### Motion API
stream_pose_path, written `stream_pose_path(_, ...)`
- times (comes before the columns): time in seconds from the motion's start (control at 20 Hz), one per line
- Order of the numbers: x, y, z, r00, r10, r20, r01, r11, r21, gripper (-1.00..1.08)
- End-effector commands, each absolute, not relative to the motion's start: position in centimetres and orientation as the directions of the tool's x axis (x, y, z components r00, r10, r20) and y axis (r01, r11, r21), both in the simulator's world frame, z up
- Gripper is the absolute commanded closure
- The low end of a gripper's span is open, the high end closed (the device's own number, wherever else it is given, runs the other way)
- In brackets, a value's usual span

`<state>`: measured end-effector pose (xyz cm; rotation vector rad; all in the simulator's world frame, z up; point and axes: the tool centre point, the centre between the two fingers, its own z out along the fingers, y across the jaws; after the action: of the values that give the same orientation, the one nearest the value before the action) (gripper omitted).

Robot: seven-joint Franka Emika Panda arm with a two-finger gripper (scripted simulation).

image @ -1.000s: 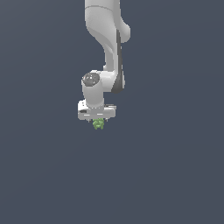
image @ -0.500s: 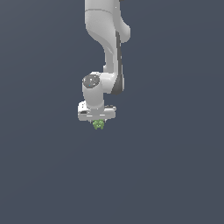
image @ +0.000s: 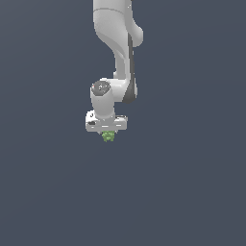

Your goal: Pick up the object and move it to a goal position.

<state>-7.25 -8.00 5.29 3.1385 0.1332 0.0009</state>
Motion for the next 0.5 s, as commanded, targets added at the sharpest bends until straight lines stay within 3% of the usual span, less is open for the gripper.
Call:
stream_pose_path(0.0, -7.2, -7.7, 5.9, 0.996, 0.085, 0.001, 0.085, -0.996, 0.0, 1.08)
stream_pose_path(0.45, -7.3, -5.0, 10.9, 0.996, 0.085, 0.001, 0.085, -0.996, 0.001, 1.08)
